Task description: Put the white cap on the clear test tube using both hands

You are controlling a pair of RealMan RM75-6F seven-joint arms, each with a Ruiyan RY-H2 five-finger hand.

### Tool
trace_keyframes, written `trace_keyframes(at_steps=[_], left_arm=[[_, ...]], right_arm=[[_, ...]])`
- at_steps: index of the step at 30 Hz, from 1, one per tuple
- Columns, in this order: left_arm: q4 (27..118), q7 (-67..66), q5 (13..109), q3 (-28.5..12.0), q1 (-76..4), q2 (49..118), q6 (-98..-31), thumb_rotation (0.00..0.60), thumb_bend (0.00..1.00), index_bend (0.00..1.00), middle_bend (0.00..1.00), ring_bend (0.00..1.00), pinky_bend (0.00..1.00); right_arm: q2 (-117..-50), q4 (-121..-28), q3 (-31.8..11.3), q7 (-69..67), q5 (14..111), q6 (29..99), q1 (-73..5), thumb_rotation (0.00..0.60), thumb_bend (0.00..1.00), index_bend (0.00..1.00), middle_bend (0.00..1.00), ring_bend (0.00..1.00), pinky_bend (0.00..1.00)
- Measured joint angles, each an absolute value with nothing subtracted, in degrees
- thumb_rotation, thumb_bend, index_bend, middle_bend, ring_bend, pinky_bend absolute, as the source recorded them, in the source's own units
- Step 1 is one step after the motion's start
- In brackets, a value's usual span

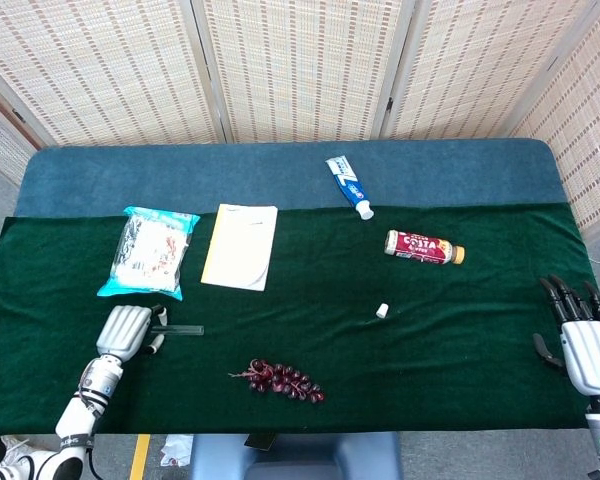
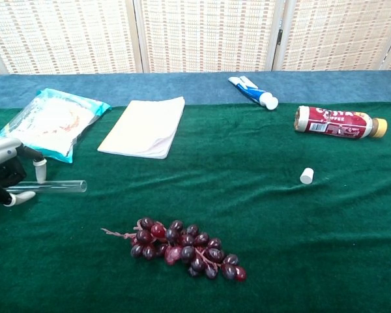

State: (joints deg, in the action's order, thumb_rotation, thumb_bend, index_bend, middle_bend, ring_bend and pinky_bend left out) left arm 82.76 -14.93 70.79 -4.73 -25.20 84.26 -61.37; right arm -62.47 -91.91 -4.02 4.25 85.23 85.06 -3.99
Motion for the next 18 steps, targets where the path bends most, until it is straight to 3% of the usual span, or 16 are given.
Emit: trace_keyframes(at_steps=[5,9,12,15,18], left_arm=[[83.7,-12.4,73.3,-4.5,-24.7,83.0,-63.1,0.600,0.48,0.65,0.96,0.89,0.84],[85.1,-10.9,75.6,-4.2,-24.3,81.8,-64.9,0.600,0.49,0.66,0.97,0.90,0.84],[86.5,-10.0,76.9,-4.0,-24.0,80.8,-66.0,0.600,0.49,0.66,0.97,0.90,0.84],[87.6,-9.8,77.8,-3.9,-23.8,79.9,-66.7,0.600,0.49,0.66,0.97,0.90,0.84],[88.6,-9.9,78.3,-3.7,-23.7,79.1,-67.1,0.600,0.50,0.66,0.97,0.90,0.84]], right_arm=[[-62.4,-92.2,-3.9,3.5,86.1,84.9,-4.3,0.600,0.44,0.00,0.13,0.20,0.00],[-62.2,-92.8,-3.9,4.0,86.6,84.6,-4.7,0.600,0.44,0.00,0.25,0.30,0.03],[-62.1,-93.6,-3.8,4.8,87.0,83.8,-5.3,0.600,0.44,0.00,0.35,0.41,0.17],[-62.0,-94.5,-3.8,6.9,87.6,82.6,-6.4,0.600,0.48,0.00,0.44,0.54,0.37],[-62.1,-95.6,-3.7,9.3,88.4,80.2,-8.0,0.600,0.58,0.00,0.57,0.78,0.62]])
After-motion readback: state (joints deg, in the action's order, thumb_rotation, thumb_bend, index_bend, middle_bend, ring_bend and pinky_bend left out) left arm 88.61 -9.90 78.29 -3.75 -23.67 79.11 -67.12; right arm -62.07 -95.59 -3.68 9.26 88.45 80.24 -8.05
